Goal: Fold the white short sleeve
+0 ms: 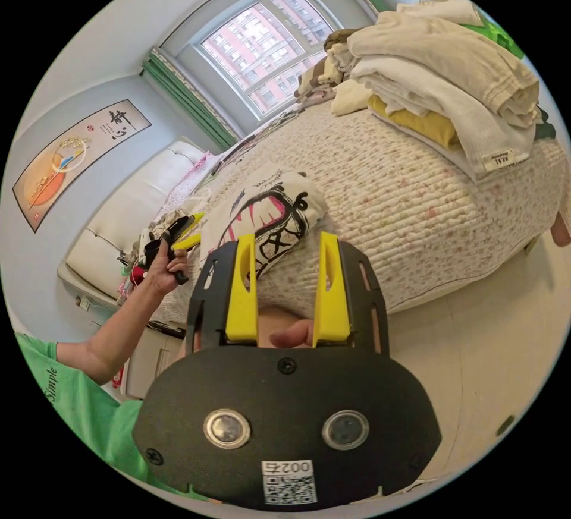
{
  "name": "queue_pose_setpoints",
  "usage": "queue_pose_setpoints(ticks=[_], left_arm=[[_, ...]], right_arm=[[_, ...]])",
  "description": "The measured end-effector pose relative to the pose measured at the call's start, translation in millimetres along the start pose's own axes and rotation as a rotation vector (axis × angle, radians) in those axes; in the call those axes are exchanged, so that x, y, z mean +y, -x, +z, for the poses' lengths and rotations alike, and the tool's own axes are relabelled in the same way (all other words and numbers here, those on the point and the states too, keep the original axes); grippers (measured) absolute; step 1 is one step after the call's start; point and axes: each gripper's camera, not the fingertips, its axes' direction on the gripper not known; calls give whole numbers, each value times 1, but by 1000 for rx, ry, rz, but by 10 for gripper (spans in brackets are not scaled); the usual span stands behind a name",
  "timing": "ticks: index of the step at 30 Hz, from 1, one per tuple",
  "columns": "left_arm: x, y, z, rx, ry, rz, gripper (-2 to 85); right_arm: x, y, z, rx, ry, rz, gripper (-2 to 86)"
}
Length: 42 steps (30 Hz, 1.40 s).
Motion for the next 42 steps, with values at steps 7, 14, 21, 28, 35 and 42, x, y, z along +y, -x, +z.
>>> queue_pose_setpoints(ticks=[7, 14, 21, 28, 35, 42], left_arm=[[12, -34, 34, -98, 24, 48, 69], [14, -45, 34, 106, 88, 74, 40], [46, -99, 48, -273, 100, 396, 42], [65, -75, 52, -173, 71, 295, 46], [74, -100, 48, -209, 90, 282, 48], [93, -246, 34, -109, 52, 602, 47]], right_arm=[[-1, -18, 15, 12, 28, 12, 136], [0, -35, 10, -15, 16, 27, 133], [0, -49, 1, -35, -1, 66, 159], [3, -39, 23, -155, 68, 100, 163], [9, -15, 4, -80, 14, 17, 80], [6, 30, -52, 55, -132, -146, 71]])
